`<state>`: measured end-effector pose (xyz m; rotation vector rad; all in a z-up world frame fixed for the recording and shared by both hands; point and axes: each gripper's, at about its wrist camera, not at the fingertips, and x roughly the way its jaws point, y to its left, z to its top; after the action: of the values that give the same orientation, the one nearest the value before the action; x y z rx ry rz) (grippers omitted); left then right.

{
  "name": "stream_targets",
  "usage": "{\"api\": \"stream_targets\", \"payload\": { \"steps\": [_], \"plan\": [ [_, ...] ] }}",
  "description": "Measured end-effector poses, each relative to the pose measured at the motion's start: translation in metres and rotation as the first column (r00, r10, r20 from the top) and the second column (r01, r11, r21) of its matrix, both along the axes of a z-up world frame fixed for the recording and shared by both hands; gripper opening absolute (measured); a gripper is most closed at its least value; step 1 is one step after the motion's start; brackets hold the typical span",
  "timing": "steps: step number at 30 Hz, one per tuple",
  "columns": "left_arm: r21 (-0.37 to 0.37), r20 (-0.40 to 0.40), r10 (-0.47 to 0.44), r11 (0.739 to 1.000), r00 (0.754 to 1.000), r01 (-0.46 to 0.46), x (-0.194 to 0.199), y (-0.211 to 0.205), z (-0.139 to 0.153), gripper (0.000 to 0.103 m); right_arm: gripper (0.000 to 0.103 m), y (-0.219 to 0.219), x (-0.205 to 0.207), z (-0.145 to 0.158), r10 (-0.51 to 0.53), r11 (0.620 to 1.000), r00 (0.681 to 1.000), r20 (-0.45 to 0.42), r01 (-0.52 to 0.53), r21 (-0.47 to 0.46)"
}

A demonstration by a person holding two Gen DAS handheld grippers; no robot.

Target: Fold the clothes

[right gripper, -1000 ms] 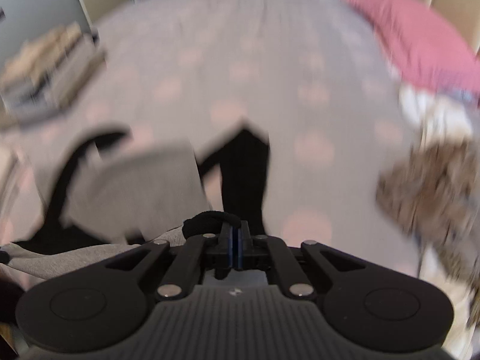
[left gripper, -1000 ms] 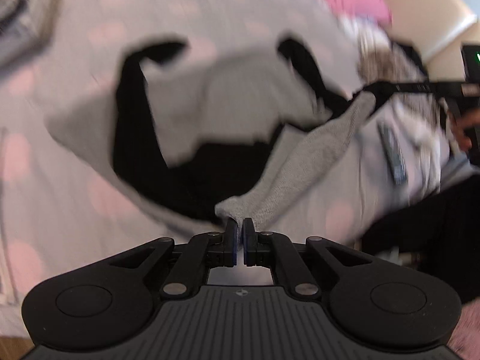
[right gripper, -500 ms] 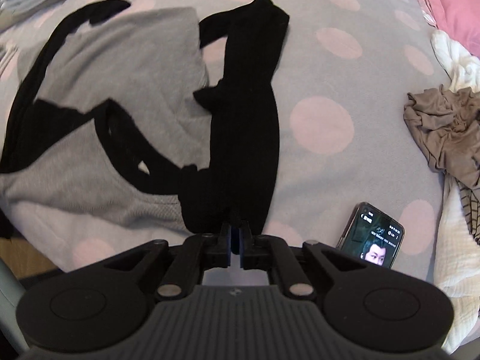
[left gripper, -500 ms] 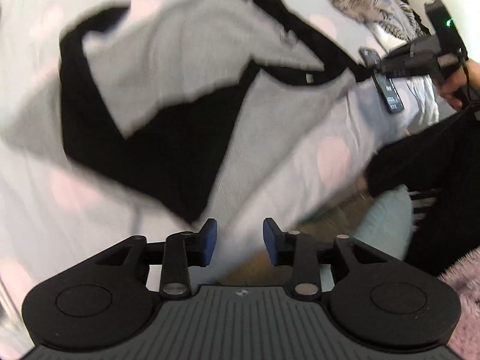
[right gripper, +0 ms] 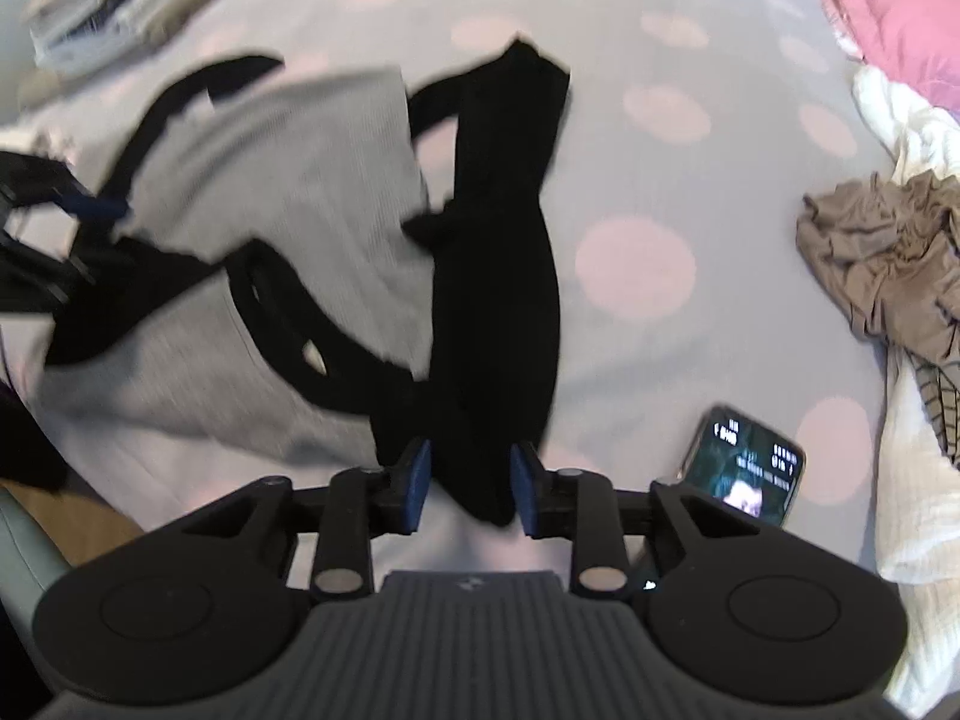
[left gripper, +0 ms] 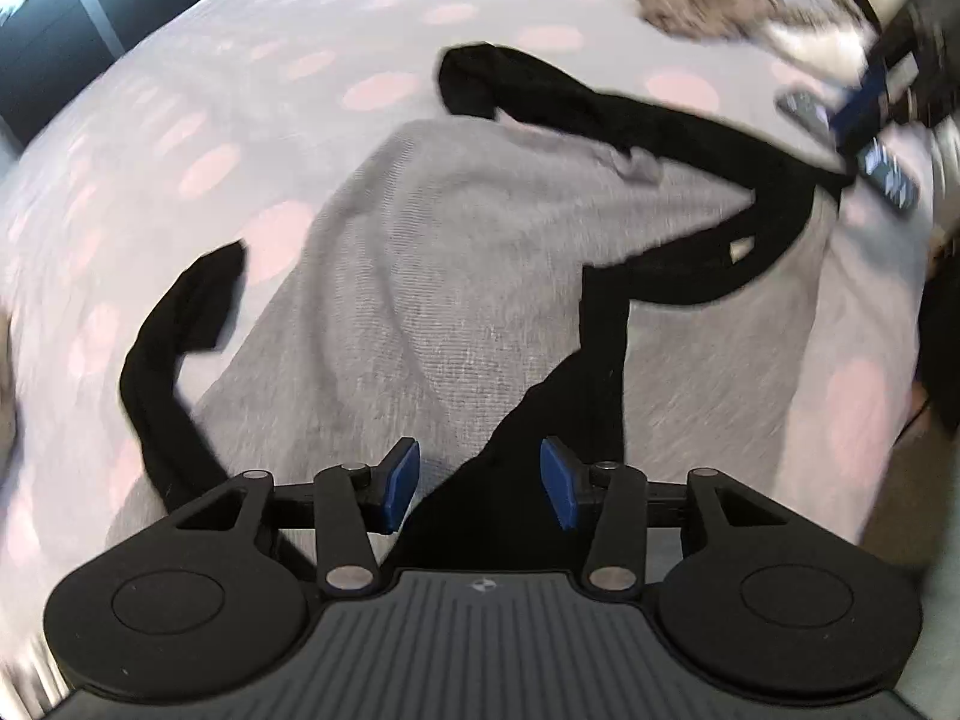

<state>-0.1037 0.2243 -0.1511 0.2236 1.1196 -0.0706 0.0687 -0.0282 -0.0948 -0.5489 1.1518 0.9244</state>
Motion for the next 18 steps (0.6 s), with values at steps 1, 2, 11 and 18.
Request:
{"api": "stream_targets", "payload": {
  "steps": [1, 2, 11, 18],
  "plan": [
    [0.01, -0.001, -0.013, 1.0, 1.0, 0.013, 0.001, -0.001, -0.005, 0.044, 0.034, 0.002, 0.0, -0.001, 0.007, 1.0, 1.0, -0.002, -0.007, -0.001],
    [0.019, -0.003, -0.025, 1.0, 1.0, 0.025, 0.003, -0.001, -0.01, 0.044, 0.034, 0.004, 0.0, -0.003, 0.019, 1.0, 1.0, -0.003, -0.019, -0.009],
    [0.014, 0.043, -0.085, 0.996, 0.996, 0.084, 0.009, -0.011, -0.022, 0.045, 0.034, 0.023, -0.011, -0.024, 0.117, 0.988, 0.993, -0.009, -0.117, -0.105],
    [0.102, 0.063, -0.146, 0.985, 0.987, 0.139, 0.011, -0.034, -0.029, 0.043, 0.035, 0.027, -0.013, -0.026, 0.13, 0.986, 0.992, -0.003, -0.129, -0.107]
  ]
}}
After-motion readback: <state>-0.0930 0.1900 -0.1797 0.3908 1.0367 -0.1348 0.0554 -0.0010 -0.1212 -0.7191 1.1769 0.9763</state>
